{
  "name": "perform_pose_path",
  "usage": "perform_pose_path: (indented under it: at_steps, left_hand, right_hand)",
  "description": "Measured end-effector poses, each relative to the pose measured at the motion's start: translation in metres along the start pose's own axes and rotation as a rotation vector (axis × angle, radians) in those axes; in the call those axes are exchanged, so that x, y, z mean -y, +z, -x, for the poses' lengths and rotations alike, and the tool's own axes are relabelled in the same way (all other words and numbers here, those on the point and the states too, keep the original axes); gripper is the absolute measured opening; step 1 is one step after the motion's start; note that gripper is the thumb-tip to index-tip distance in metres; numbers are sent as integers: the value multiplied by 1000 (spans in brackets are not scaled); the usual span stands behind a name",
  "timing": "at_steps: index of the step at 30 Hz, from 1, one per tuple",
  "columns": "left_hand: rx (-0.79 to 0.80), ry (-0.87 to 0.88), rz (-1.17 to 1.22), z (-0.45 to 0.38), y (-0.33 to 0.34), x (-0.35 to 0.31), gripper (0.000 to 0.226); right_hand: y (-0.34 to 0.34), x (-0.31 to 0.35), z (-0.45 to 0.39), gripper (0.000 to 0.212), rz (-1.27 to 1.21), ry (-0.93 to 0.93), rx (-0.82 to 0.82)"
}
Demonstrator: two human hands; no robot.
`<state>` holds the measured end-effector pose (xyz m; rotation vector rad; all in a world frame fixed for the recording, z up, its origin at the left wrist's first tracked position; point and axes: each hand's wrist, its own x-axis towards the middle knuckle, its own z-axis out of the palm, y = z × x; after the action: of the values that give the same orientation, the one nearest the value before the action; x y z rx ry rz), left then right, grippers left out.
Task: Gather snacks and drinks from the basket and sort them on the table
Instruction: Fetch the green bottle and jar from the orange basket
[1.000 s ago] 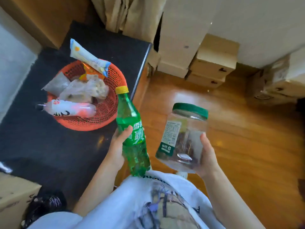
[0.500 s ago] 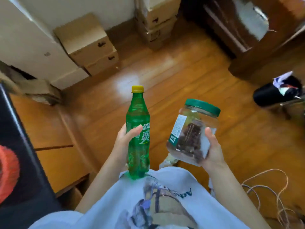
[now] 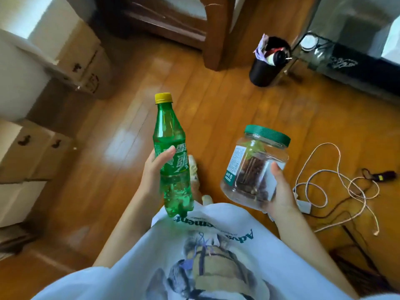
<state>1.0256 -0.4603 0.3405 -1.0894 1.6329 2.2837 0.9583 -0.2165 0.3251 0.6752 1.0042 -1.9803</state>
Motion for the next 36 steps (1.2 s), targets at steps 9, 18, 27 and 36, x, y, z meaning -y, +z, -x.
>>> perform_pose_path:
  at_steps: [9, 18, 27, 36]
  left_hand:
    - [166, 18, -110, -127, 75, -84, 66]
    - [399, -13, -199, -236, 161, -174, 77]
    - [543, -90, -276, -293, 263, -188, 64]
    - [579, -47, -333, -334, 428, -199, 58]
  right_hand:
    - [14, 97, -57, 72, -134, -200, 47]
    - [38, 194, -100, 94, -216, -326, -199]
    - [-15, 258, -117, 71, -324, -437, -373]
    - [-111, 389, -130, 39, -342, -499, -385]
